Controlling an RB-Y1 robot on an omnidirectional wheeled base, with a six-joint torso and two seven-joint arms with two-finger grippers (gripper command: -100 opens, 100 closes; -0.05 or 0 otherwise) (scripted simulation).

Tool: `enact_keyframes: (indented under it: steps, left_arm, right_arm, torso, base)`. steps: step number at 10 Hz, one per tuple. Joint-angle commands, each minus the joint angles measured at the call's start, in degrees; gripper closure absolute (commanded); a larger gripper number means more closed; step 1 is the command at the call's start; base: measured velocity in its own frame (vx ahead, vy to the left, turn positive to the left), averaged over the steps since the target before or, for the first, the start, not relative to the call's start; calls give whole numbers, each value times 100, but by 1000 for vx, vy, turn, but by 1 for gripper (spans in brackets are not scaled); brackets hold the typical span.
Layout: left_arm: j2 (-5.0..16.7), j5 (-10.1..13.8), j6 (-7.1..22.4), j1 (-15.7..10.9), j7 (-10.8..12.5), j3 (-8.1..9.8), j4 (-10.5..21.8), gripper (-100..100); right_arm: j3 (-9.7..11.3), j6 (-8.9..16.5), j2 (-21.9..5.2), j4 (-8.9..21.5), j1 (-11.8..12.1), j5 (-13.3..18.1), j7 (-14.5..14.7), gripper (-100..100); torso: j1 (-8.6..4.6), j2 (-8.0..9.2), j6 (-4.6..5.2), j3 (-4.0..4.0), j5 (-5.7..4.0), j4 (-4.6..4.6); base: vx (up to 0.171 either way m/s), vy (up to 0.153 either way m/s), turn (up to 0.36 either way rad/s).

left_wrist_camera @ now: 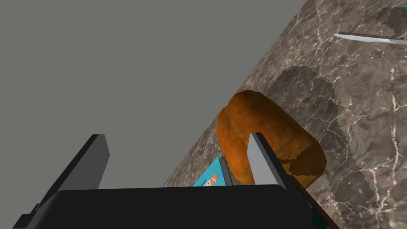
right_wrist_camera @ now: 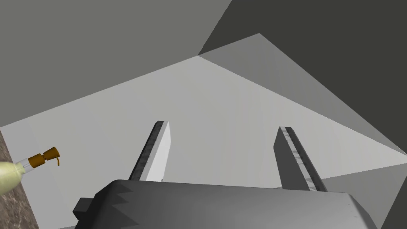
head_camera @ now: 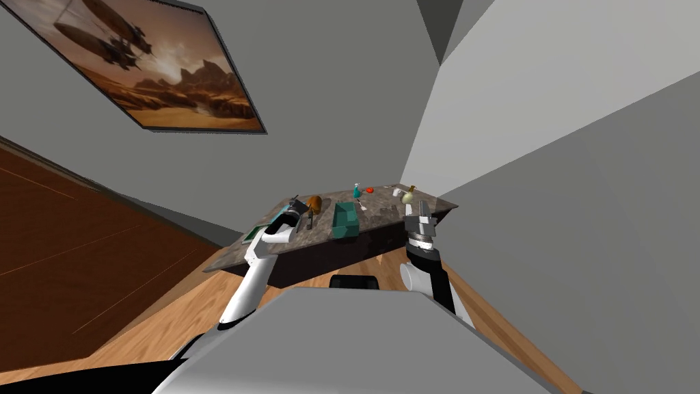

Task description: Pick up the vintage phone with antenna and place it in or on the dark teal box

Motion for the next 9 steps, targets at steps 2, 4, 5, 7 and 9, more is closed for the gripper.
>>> enact_keyframes:
  steps: [2,4,5,7,9]
  left_arm:
    - [108,48,465,-194,349,103,173,-100]
    - [191,88,812,-344,642,193,324,-100]
    - [191,88,864,-344,642,193,324,-100]
    - [270,129,1210,-486,935,283,483,-100]
    - [347,173,1522,-620,1226,375,650,-100]
  right_arm:
    - [0,0,0,0,0,0,0,0]
    - [0,0,0,0,-1,0,0,0]
    - [0,0,0,0,0,0,0,0]
    - [0,0,0,0,0,0,0,0]
    - [0,0,0,0,0,0,0,0]
  torso:
    - [0,0,3,0,0,0]
    - [0,0,3,0,0,0]
    - [2,-1,-1,0,1,0]
    - [2,-1,3,-1,0,-1]
    - [4,-1,1,-1,1,0]
  base:
    - [-6,-5,-92]
    - [-5,-2,-97]
    - [-1,0,27]
    - [-3,1,-106]
    - [-3,5,-87]
